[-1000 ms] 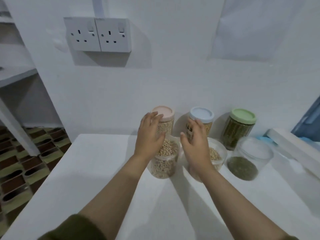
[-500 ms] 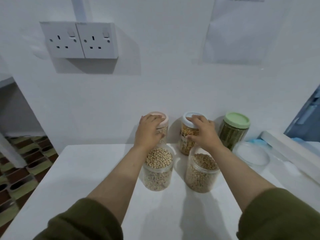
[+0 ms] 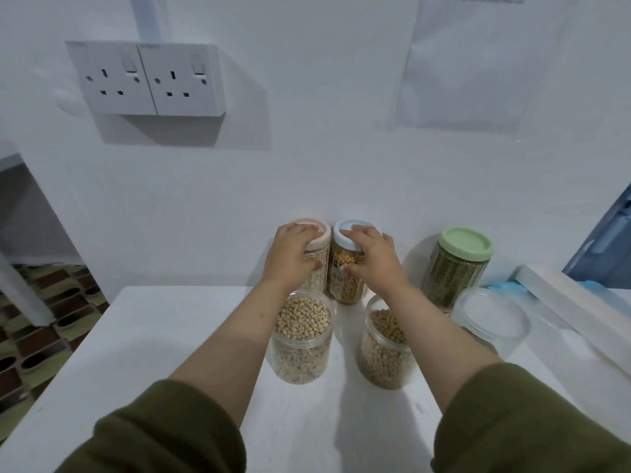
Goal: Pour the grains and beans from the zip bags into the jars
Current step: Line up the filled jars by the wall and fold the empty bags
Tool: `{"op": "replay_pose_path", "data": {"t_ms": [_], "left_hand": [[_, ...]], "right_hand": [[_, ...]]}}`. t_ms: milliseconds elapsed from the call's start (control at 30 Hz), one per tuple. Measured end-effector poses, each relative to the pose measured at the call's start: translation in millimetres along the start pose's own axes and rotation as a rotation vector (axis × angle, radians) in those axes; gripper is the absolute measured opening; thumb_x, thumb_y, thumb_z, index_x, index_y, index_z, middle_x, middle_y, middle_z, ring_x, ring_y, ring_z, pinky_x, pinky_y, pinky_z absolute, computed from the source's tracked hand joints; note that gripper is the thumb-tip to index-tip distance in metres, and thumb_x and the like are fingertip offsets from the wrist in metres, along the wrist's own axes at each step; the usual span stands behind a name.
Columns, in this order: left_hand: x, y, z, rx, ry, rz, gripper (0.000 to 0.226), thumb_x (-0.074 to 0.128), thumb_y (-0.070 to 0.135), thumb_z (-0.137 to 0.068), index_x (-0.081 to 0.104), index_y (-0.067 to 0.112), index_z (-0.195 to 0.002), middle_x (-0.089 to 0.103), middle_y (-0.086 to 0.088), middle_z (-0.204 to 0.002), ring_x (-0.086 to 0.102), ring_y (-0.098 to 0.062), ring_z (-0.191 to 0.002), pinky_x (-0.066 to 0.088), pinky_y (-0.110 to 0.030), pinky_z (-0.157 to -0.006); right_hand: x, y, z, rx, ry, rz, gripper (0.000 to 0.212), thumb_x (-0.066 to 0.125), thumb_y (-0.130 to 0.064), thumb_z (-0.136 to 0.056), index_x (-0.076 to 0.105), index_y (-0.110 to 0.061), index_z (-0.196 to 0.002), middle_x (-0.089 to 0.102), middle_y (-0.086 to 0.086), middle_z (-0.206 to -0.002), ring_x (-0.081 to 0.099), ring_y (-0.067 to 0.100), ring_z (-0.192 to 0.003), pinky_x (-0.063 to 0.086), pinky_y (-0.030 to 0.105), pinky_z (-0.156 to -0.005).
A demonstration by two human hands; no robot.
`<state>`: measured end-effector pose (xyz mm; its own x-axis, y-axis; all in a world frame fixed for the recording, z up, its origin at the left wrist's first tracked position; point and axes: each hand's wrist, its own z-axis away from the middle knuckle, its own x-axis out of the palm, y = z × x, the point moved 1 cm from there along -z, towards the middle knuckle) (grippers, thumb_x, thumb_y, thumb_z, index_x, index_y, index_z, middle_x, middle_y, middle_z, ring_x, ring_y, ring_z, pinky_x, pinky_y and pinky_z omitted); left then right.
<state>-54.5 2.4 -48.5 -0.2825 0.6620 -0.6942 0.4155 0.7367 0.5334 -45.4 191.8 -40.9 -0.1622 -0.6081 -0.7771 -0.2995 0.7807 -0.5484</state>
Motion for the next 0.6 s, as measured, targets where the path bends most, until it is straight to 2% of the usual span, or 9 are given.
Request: {"op": "replay_pose_path", "data": {"t_ms": [67,133,167,233,333,467,600], "left_hand": [[-0.7,0.8,-0.1,-0.003,-0.002,-0.012,0.064,0.085,0.020,-0.074,0.060,0.017,-0.133,0.057,0.004,-0.138,0.036,-0.020,-0.134,0.030,-0.029,-0.110],[-2.9,5.1,0.1,-0.009,-0.023,-0.080,0.063,0.083,0.025,-0.077,0.058,0.019,-0.135,0.055,0.004,-0.140,0.036,-0.021,-0.136,0.025,-0.040,-0.118],[-4.0,9.3,0.8,-0.016,-0.040,-0.153,0.062,0.080,0.028,-0.080,0.056,0.021,-0.136,0.052,0.006,-0.142,0.034,-0.021,-0.138,0.015,-0.047,-0.122],[-4.5,20.2,3.1,-0.033,-0.059,-0.319,0.060,0.074,0.030,-0.085,0.050,0.025,-0.140,0.046,0.009,-0.146,0.028,-0.019,-0.142,-0.006,-0.055,-0.119],[3.0,38.1,7.9,-0.006,-0.008,-0.361,0.061,0.070,0.028,-0.086,0.046,0.026,-0.142,0.040,0.008,-0.151,0.022,-0.018,-0.146,-0.013,-0.055,-0.117],[18.7,62.9,7.8,0.071,0.010,-0.231,0.060,0.069,0.027,-0.088,0.046,0.025,-0.144,0.038,0.007,-0.153,0.019,-0.019,-0.149,-0.011,-0.048,-0.119],[34.0,82.8,-1.8,0.123,-0.012,-0.165,0.059,0.067,0.024,-0.088,0.047,0.023,-0.143,0.041,0.005,-0.152,0.021,-0.020,-0.148,-0.005,-0.044,-0.121]], "right_hand": [[0.3,0.1,0.0,-0.001,0.000,0.005,0.072,0.081,-0.021,-0.081,0.049,-0.027,-0.144,0.040,-0.001,-0.150,0.028,0.035,-0.134,0.019,0.040,-0.116],[0.0,0.8,-0.5,-0.014,-0.016,0.044,0.072,0.080,-0.022,-0.081,0.047,-0.027,-0.145,0.038,0.001,-0.152,0.028,0.034,-0.136,0.018,0.042,-0.118],[0.0,1.0,-0.8,-0.025,-0.031,0.080,0.074,0.080,-0.024,-0.081,0.045,-0.027,-0.146,0.035,0.002,-0.153,0.027,0.035,-0.138,0.015,0.042,-0.119],[-0.8,0.5,0.2,-0.029,-0.056,0.142,0.080,0.081,-0.030,-0.081,0.039,-0.032,-0.148,0.025,0.005,-0.158,0.022,0.039,-0.143,0.014,0.047,-0.121],[-9.5,1.2,12.3,0.011,-0.002,0.136,0.082,0.078,-0.028,-0.084,0.032,-0.037,-0.151,0.016,0.007,-0.162,0.016,0.041,-0.145,0.022,0.055,-0.118],[-38.0,14.6,34.7,-0.033,0.153,0.169,0.075,0.076,-0.027,-0.086,0.038,-0.031,-0.150,0.029,0.009,-0.157,0.021,0.035,-0.146,0.022,0.054,-0.118],[-76.8,35.7,40.7,0.062,0.172,0.326,0.073,0.071,-0.030,-0.088,0.035,-0.026,-0.152,0.040,0.005,-0.150,0.023,0.030,-0.146,0.019,0.057,-0.118]]}}
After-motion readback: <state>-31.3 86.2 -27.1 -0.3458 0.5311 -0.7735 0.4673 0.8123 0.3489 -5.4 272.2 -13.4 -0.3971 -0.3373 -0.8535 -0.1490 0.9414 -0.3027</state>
